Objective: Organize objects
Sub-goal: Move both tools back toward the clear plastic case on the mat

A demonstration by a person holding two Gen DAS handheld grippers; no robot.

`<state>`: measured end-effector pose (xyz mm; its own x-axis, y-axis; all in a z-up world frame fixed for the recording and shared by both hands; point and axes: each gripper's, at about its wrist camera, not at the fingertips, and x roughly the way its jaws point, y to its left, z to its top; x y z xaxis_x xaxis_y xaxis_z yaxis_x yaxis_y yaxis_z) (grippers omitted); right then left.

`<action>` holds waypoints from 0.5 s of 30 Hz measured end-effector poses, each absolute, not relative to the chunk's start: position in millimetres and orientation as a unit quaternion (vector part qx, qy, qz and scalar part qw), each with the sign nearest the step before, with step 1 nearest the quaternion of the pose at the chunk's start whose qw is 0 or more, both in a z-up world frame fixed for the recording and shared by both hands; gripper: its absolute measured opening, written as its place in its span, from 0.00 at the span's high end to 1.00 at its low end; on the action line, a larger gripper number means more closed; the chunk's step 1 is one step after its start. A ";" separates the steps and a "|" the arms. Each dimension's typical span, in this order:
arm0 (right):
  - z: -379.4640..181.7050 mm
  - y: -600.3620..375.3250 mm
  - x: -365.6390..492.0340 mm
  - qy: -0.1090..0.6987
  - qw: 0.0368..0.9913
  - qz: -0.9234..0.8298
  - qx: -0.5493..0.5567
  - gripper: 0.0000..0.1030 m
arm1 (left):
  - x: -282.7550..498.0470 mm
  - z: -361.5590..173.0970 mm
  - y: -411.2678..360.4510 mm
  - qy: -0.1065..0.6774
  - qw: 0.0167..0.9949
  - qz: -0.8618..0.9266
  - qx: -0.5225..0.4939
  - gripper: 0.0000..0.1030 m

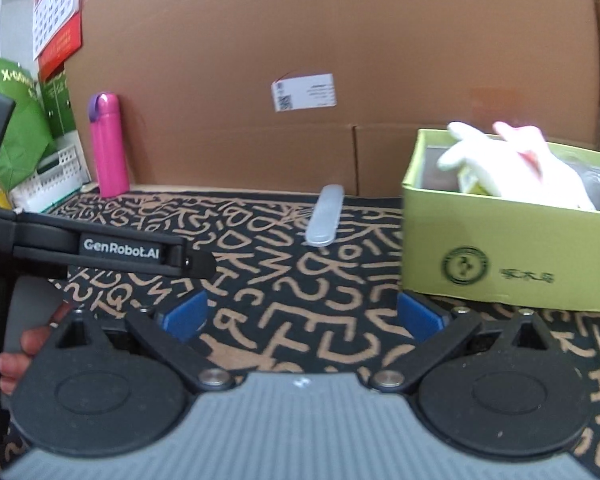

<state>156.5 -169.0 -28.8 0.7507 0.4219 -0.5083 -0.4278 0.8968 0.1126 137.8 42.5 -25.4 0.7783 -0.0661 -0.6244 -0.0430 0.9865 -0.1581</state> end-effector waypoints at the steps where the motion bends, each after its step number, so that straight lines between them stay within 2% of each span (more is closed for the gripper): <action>1: -29.1 -163.5 158.3 0.271 0.935 0.228 -0.008 0.00 | 138.0 -25.8 47.0 0.332 0.940 -0.003 -0.083 0.10; 3: -29.1 -151.7 162.0 0.271 0.935 0.229 -0.013 0.01 | 137.5 -25.2 55.0 0.328 0.941 0.006 -0.083 0.10; 5: -28.9 -139.3 166.0 0.267 0.937 0.225 -0.024 0.06 | 136.5 -24.2 63.3 0.321 0.943 0.017 -0.083 0.10; 7: -28.5 -125.4 172.2 0.266 0.939 0.216 -0.037 0.15 | 135.7 -22.7 71.4 0.316 0.945 0.023 -0.083 0.10; 11: -30.0 -99.1 192.2 0.260 0.941 0.204 -0.069 0.23 | 134.7 -19.5 87.9 0.302 0.948 0.037 -0.097 0.10; 13: -33.5 -86.0 206.8 0.260 0.942 0.192 -0.087 0.33 | 135.6 -18.4 95.9 0.301 0.947 0.034 -0.106 0.10; 15: -38.0 -78.8 221.5 0.265 0.943 0.176 -0.096 0.38 | 136.2 -17.9 103.1 0.298 0.948 0.035 -0.110 0.10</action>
